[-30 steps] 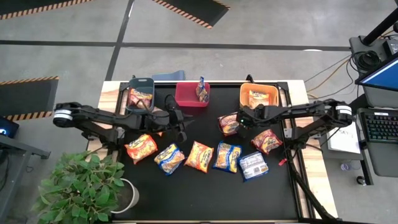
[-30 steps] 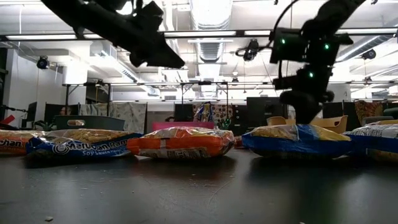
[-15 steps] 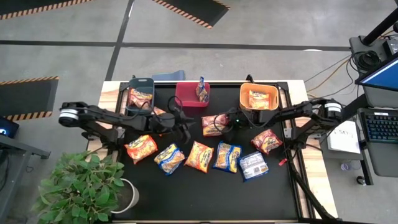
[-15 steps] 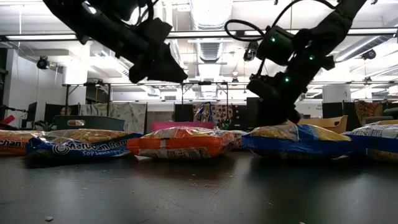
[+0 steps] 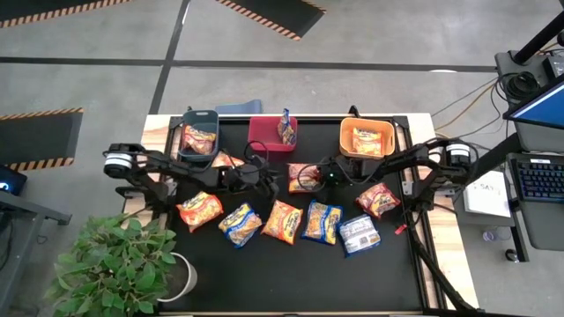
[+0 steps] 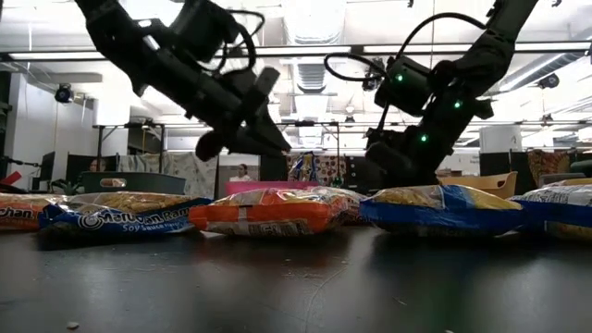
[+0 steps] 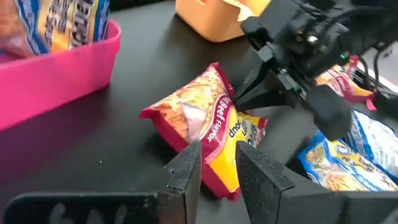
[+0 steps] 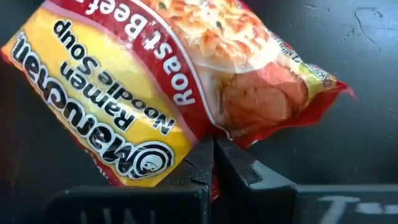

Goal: Sort Maruchan noodles
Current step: Put the red noodle pack into the gray bin

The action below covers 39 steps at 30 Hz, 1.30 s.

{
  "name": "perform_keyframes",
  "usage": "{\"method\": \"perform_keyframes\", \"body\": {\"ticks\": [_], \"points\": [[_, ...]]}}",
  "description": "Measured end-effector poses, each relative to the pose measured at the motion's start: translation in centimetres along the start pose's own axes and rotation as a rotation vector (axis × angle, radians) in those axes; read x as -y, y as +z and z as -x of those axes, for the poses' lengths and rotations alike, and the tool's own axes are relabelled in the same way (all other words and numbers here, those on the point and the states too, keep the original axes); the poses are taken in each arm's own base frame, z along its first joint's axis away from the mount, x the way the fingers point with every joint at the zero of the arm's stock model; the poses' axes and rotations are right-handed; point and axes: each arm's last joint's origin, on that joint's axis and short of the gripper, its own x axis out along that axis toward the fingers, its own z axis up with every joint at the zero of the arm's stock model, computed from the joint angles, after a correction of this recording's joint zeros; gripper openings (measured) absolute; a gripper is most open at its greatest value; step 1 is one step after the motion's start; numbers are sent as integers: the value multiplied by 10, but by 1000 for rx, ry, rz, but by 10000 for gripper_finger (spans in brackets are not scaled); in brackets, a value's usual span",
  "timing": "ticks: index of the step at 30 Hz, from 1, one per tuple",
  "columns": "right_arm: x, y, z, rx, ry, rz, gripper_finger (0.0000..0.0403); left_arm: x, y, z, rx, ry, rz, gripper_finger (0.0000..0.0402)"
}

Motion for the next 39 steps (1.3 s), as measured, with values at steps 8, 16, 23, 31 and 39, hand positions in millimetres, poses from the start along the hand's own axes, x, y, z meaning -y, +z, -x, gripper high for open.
{"method": "perform_keyframes", "body": {"ticks": [8,16,23,31,39], "points": [[2,-6,-10,-28,-33,18,9,0,-7,-16,35,-57,115,143],[0,-1,-6,21,-19,25,9,-15,-11,-31,36,-8,180,241],[0,-1,-5,20,-17,28,9,-24,-18,-47,72,-10,217,276],[1,-1,-6,17,-18,28,9,-32,-29,-60,76,-4,250,276],[1,-1,-6,18,-17,27,9,-25,-35,-86,78,-89,259,275]]}}
